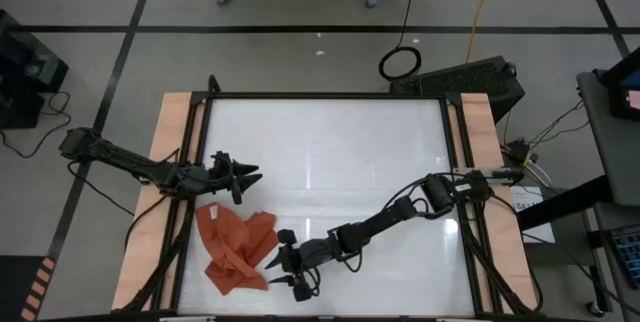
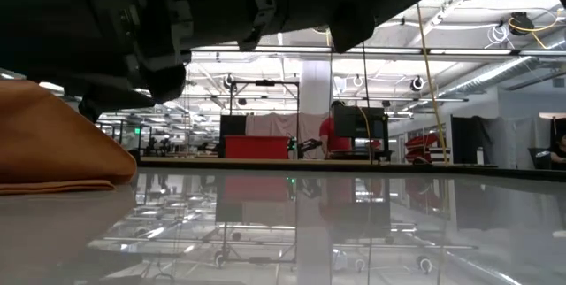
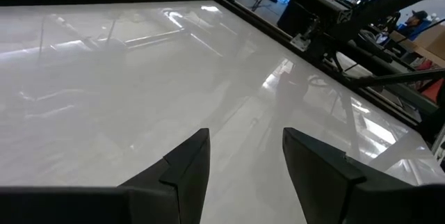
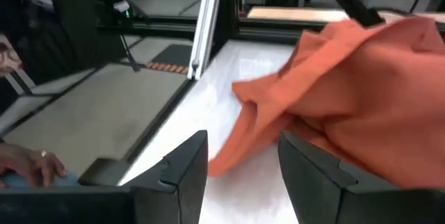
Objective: Roll towel into tight, uniform cylinder
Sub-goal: Fold the kitchen towel
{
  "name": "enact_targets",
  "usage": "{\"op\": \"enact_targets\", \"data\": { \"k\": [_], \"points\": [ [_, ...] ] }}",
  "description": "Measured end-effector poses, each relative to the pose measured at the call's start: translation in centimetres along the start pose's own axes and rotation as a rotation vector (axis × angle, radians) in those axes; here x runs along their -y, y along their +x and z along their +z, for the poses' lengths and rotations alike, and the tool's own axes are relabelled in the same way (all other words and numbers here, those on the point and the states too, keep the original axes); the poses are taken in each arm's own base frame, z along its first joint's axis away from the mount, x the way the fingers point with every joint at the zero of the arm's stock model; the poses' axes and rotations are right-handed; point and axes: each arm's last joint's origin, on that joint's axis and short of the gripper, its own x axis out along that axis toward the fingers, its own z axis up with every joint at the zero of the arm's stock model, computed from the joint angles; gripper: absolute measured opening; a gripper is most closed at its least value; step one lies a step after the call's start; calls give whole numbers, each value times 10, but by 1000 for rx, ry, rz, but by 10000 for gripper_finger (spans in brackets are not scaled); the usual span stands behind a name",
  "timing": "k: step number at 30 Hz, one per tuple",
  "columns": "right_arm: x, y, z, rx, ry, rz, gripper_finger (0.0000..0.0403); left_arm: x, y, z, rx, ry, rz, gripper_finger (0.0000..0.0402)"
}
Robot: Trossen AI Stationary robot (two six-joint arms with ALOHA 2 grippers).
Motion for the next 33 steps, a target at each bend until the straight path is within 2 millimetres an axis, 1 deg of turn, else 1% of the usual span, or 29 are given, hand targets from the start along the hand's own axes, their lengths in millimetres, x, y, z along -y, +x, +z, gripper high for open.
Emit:
{"op": "enact_targets", "data": {
  "k": [5,7,11,17,22,24,26,28,31,33],
  "points": [
    [3,5,-2,2,25,19,166,0,0,-1,-5,4,4,187],
    [5,11,-4,12,36,21,166,-1,0,-1,-10,8,8,187],
    [10,27,-12,-31,55,47,166,-1,0,-2,-19,14,14,187],
    [12,44,-12,-95,61,28,166,-1,0,-2,-19,14,14,187],
    [14,47,-12,-145,17,24,157,-1,0,-2,-19,15,14,187],
    [14,46,-14,-162,0,23,143,-1,0,-2,-19,14,14,187],
    [15,46,-16,-186,-12,21,120,-1,0,-2,-19,14,13,187],
    [16,45,-17,-205,-34,20,89,-1,0,-2,-18,14,13,187],
    [19,45,-19,-226,-67,19,25,-1,0,-2,-19,14,13,187],
    [19,44,-19,-235,-92,20,9,-1,0,-2,-18,14,13,187]
  ]
}}
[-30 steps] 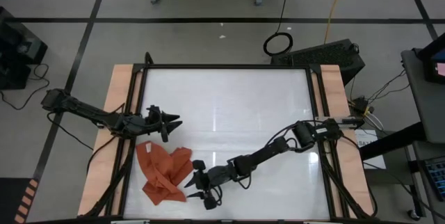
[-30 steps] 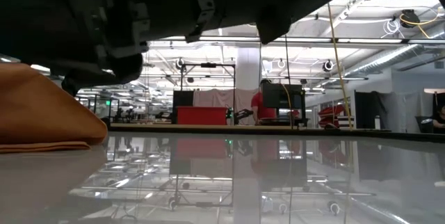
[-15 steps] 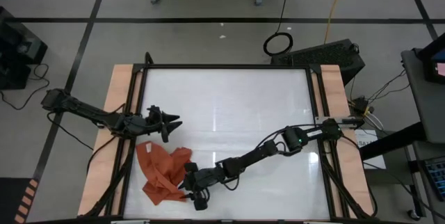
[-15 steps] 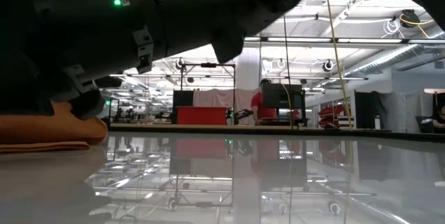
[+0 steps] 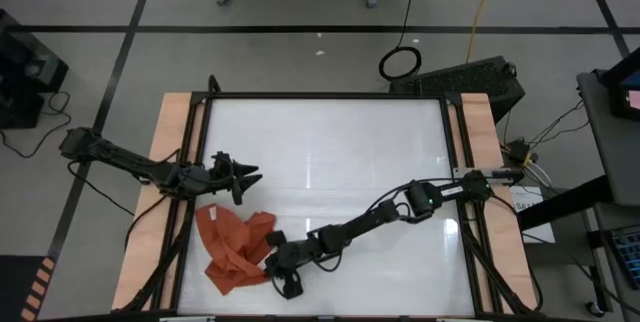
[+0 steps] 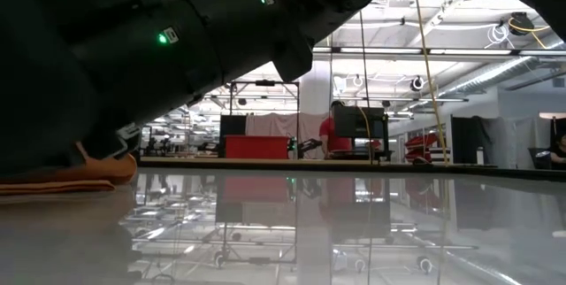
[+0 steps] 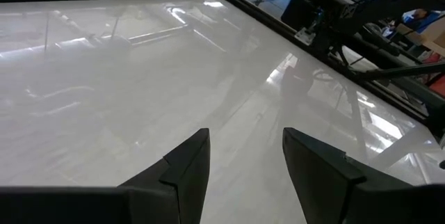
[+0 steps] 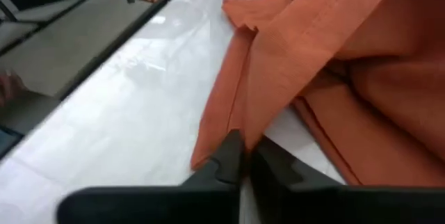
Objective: Roll towel into tight, uniform cylinder
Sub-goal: Fold the kitchen towel
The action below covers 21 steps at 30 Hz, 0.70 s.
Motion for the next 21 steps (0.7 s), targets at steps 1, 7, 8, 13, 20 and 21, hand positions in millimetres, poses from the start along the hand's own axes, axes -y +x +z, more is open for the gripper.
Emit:
{"op": "enact_targets", "data": {
  "k": [1,7,8,13,20,21],
  "points": [
    [0,0,0,-5,-5,0,9,0,0,0,0,0,0,187],
    [-1,-7,3,-67,-55,1,2,0,0,0,0,0,0,187],
    [-1,-9,4,-84,-69,2,1,0,0,0,0,0,0,187],
    [-1,-28,18,-166,-98,-2,1,0,0,0,0,0,0,187],
    [-4,-77,57,-284,-147,-93,0,0,0,0,2,-7,-2,187],
    [-5,-86,61,-314,-158,-111,0,1,0,1,8,-11,-6,187]
  ]
}}
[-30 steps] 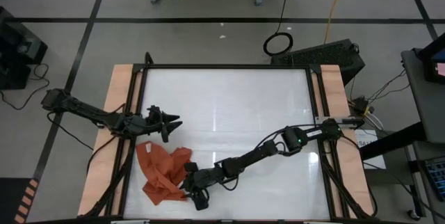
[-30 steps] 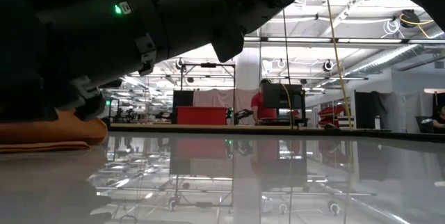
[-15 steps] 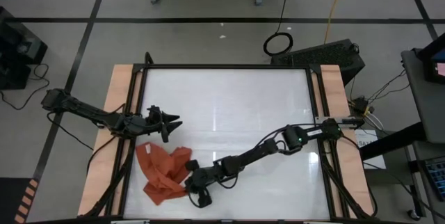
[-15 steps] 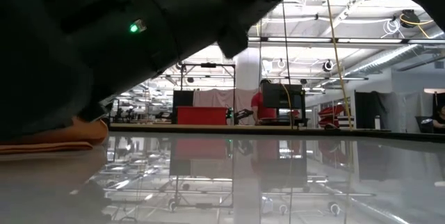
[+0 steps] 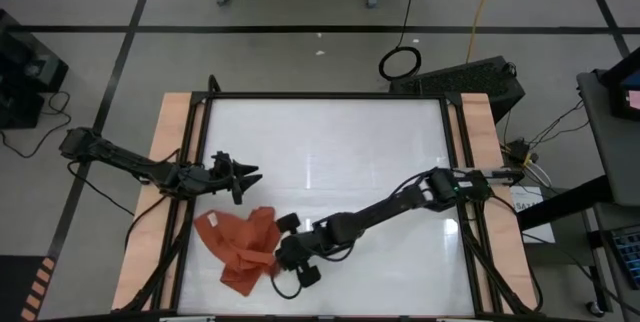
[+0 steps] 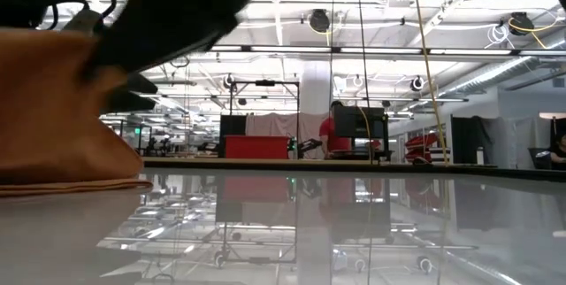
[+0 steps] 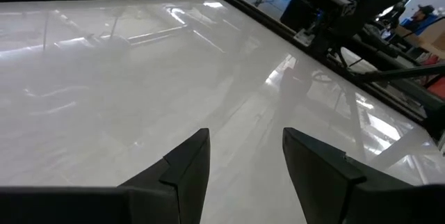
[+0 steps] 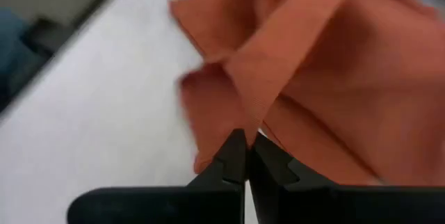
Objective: Roll towel into tight, uniform cylinder
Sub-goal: Fold the kitchen towel
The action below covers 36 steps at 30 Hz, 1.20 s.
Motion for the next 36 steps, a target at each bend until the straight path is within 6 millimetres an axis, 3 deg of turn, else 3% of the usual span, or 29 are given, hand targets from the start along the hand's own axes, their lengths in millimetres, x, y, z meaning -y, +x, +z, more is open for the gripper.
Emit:
{"op": "enact_targets", "data": {
  "k": [8,14,21,30,36],
  "points": [
    [-5,-68,4,-202,-35,-84,0,3,0,8,96,-17,3,187],
    [-3,-101,-8,-393,26,-136,0,5,-1,11,124,-37,-12,187],
    [-5,-112,-20,-531,88,-168,0,5,-1,11,130,-17,3,187],
    [-4,-115,-25,-576,130,-212,0,4,0,14,153,49,23,187],
    [2,-121,-33,-672,166,-290,0,31,-4,31,63,222,-327,187]
  ]
}}
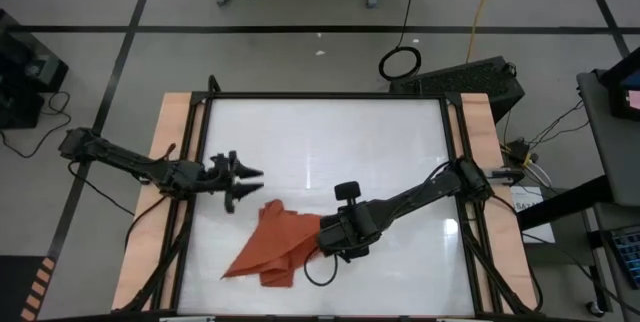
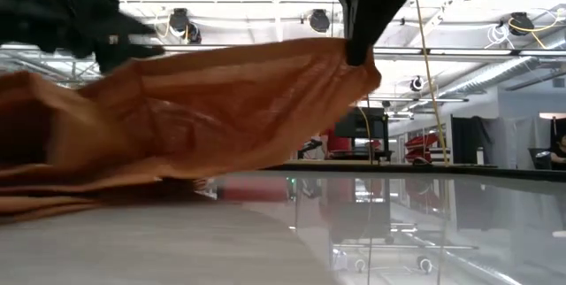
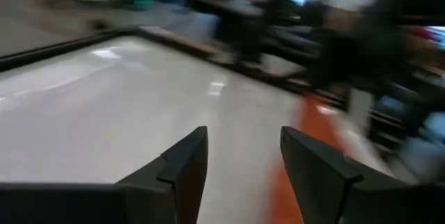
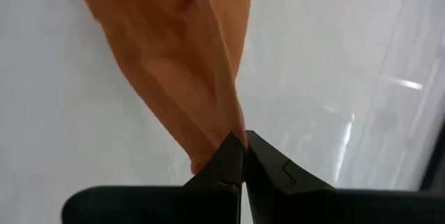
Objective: Roll towel into tight, uniform cylinder
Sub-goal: Fold the kitchen towel
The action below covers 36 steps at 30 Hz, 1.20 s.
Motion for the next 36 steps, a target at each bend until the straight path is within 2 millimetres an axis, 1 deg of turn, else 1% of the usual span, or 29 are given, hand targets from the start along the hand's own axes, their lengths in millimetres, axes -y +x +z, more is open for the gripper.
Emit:
{"op": "enact_targets", "data": {
  "k": [3,5,7,14,18,22,27,30,33,36],
  "points": [
    [3,1,-2,-29,27,-8,0,17,0,12,-42,51,-167,187],
    [5,2,-3,-46,40,-12,0,28,1,16,-93,72,-211,187],
    [8,3,-4,-56,54,-15,0,39,3,15,-164,96,-233,187],
    [20,8,-2,-75,99,-20,0,80,16,-5,-412,119,-308,187],
    [26,10,-2,-81,115,-21,0,105,22,-17,-580,130,-313,187],
    [31,12,0,-80,129,-22,0,132,24,-22,-729,126,-289,187],
    [34,13,1,-78,140,-22,0,158,19,-36,-926,106,-186,187],
    [36,14,1,-74,140,-22,0,172,17,-44,-985,66,-137,187],
    [37,15,3,-63,136,-19,0,182,16,-50,-1027,31,-82,187],
    [39,16,4,-51,134,-16,0,184,18,-57,-1066,21,-23,187]
  ]
}}
